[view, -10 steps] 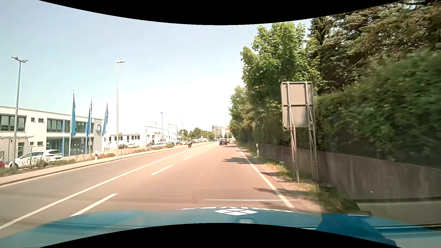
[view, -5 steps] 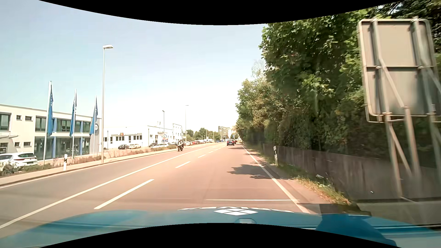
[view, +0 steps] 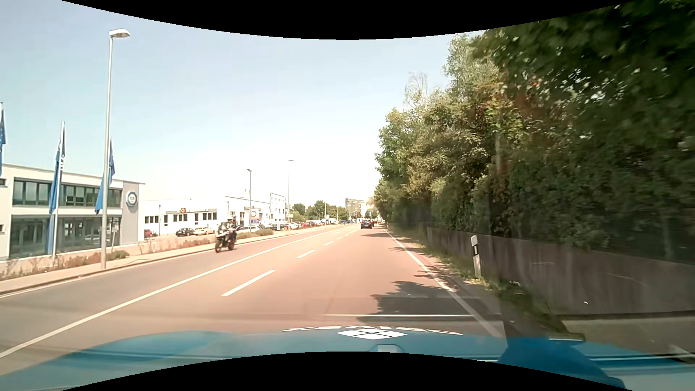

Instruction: Follow the waypoints while adhering to traffic rules and regulations

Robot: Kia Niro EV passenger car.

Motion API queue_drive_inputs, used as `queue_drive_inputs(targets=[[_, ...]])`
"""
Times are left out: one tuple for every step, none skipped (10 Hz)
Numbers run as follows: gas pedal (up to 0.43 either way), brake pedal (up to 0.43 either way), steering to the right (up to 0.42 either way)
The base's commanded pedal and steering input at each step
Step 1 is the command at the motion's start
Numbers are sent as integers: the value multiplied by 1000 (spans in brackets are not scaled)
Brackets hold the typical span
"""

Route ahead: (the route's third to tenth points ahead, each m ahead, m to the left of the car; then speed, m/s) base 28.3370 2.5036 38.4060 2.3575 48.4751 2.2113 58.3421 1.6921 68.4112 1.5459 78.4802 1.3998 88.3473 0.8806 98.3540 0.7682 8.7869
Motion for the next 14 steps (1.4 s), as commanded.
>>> queue_drive_inputs(targets=[[287,0,-4],[287,0,-2],[287,0,-1],[287,0,0],[287,0,3],[287,0,3],[287,0,3],[287,0,3],[287,0,3],[287,0,3],[287,0,4],[287,0,4],[287,0,4],[287,0,5]])
